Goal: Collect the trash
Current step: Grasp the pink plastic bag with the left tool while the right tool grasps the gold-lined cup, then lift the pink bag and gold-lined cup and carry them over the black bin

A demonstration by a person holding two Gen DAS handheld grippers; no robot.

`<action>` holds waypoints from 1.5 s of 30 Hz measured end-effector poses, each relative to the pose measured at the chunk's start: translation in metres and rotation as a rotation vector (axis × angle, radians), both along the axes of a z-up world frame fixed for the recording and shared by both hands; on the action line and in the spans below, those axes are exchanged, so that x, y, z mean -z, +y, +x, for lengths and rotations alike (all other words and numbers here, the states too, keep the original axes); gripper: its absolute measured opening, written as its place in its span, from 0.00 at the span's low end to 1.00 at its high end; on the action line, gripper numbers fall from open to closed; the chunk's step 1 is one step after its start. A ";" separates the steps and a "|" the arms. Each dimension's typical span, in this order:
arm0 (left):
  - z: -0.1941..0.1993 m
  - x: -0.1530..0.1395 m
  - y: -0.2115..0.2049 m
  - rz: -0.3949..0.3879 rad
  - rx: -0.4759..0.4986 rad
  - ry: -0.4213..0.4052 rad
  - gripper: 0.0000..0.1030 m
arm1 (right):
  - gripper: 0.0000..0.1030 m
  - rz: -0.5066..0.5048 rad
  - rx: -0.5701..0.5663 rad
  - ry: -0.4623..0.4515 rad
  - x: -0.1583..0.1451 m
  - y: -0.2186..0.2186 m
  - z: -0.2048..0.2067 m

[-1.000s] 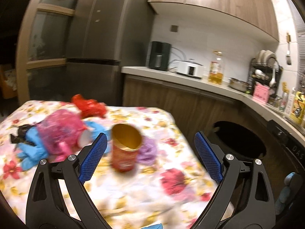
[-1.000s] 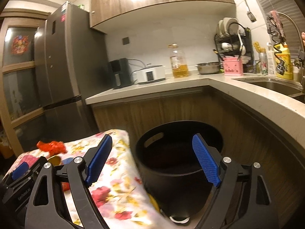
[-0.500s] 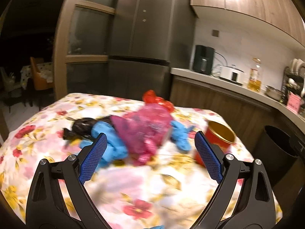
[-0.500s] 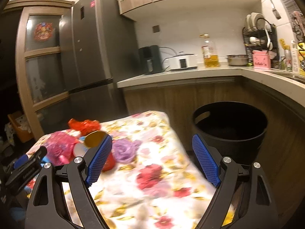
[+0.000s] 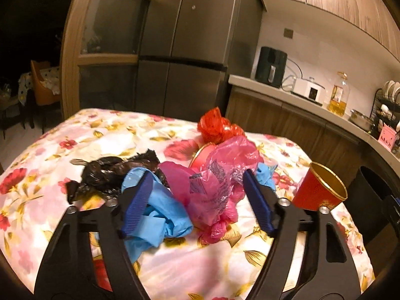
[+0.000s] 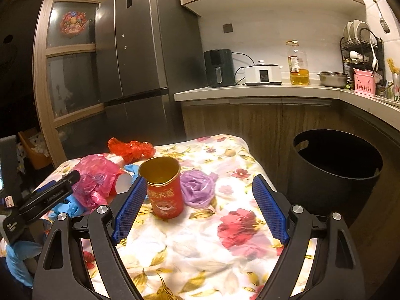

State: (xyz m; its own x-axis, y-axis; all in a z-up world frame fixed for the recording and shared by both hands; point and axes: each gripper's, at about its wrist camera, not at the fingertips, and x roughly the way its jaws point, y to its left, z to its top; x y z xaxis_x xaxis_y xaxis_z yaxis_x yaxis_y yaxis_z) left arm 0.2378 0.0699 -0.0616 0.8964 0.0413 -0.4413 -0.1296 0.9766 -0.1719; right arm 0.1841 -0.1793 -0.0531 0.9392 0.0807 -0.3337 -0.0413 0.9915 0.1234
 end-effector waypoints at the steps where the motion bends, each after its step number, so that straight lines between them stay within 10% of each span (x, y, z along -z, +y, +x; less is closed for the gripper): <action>1: 0.002 0.003 0.001 -0.003 0.006 0.012 0.56 | 0.81 -0.001 -0.003 0.004 0.001 0.002 0.003; 5: 0.008 0.013 0.004 -0.023 0.031 0.062 0.20 | 0.81 -0.006 -0.018 0.014 0.005 0.012 0.012; 9: 0.004 0.012 0.008 -0.055 0.037 0.052 0.06 | 0.81 -0.009 -0.040 0.027 0.007 0.022 0.023; 29: -0.058 -0.020 0.027 -0.128 -0.059 -0.052 0.06 | 0.81 -0.044 -0.062 0.052 0.025 0.054 0.077; 45: -0.056 -0.023 0.025 -0.134 -0.038 -0.053 0.06 | 0.46 -0.050 -0.088 0.067 0.028 0.052 0.078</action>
